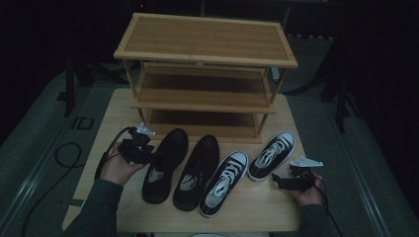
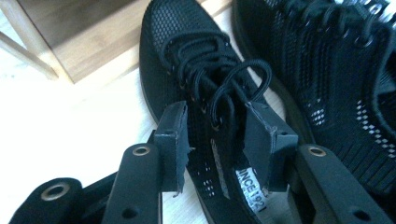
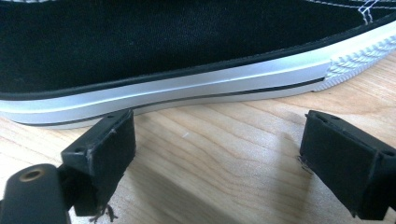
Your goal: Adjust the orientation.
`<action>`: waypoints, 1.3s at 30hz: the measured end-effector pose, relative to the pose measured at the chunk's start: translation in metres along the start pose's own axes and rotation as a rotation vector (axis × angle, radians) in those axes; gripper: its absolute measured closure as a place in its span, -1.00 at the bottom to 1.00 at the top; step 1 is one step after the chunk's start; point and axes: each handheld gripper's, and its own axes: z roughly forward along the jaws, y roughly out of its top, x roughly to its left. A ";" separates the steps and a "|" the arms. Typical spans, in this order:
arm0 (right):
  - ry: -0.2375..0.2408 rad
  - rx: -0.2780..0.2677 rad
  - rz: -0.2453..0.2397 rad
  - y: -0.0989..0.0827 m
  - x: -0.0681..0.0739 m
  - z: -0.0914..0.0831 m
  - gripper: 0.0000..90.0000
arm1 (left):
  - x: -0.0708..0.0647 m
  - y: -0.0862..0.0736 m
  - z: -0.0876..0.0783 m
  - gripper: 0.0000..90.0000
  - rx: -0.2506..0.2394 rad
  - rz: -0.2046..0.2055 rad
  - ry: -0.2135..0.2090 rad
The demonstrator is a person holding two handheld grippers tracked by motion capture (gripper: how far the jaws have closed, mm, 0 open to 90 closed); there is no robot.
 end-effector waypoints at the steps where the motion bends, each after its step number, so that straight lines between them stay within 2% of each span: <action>1: 0.000 0.000 0.000 0.000 0.000 0.000 -0.77 | -0.001 -0.001 0.001 0.34 0.002 -0.001 0.005; 8: 0.000 0.000 0.000 0.000 0.000 0.000 -0.77 | -0.003 -0.005 0.010 0.39 0.041 0.004 0.037; 17: 0.000 0.000 0.000 0.000 0.000 0.000 -0.77 | -0.003 -0.004 0.018 0.45 0.059 -0.011 0.039; 21: 0.000 0.000 0.000 0.000 0.000 0.000 -0.77 | -0.005 -0.002 0.027 0.49 0.079 -0.018 0.055; 28: 0.000 0.000 0.000 0.000 0.000 0.000 -0.77 | -0.004 -0.001 0.041 0.57 0.100 -0.042 0.051; 31: 0.000 0.000 0.000 0.000 0.000 0.000 -0.77 | -0.003 -0.002 0.045 0.62 0.094 -0.061 0.045; 39: 0.000 0.000 0.000 0.000 0.000 0.000 -0.77 | -0.002 -0.003 0.042 0.83 0.076 -0.086 0.039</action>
